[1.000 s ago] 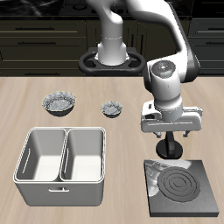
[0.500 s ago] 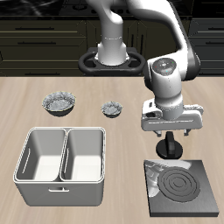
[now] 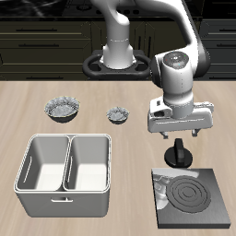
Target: Turn off the flat stove and place the largest bowl on it
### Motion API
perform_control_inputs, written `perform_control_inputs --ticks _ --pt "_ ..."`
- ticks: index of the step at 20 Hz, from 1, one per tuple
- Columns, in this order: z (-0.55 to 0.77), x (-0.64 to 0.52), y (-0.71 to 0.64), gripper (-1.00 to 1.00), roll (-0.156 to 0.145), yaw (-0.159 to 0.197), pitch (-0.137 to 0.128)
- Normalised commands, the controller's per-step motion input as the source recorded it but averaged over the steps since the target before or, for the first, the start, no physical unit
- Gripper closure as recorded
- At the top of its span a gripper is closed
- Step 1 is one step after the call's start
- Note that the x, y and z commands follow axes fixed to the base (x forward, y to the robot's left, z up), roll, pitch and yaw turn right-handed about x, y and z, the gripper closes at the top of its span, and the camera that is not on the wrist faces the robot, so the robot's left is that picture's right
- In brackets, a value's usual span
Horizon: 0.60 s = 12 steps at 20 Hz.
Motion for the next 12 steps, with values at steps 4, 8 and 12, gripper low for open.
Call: perform_control_inputs --ticks 4,8,12 --pt "0.16 -0.04 -0.05 -1.0 -0.03 0.095 -0.033" --pt "0.14 -0.03 -0.09 -1.0 -0.05 0.081 -0.004" --pt "0.13 -0.07 -0.08 -1.0 -0.031 0.096 -0.022"
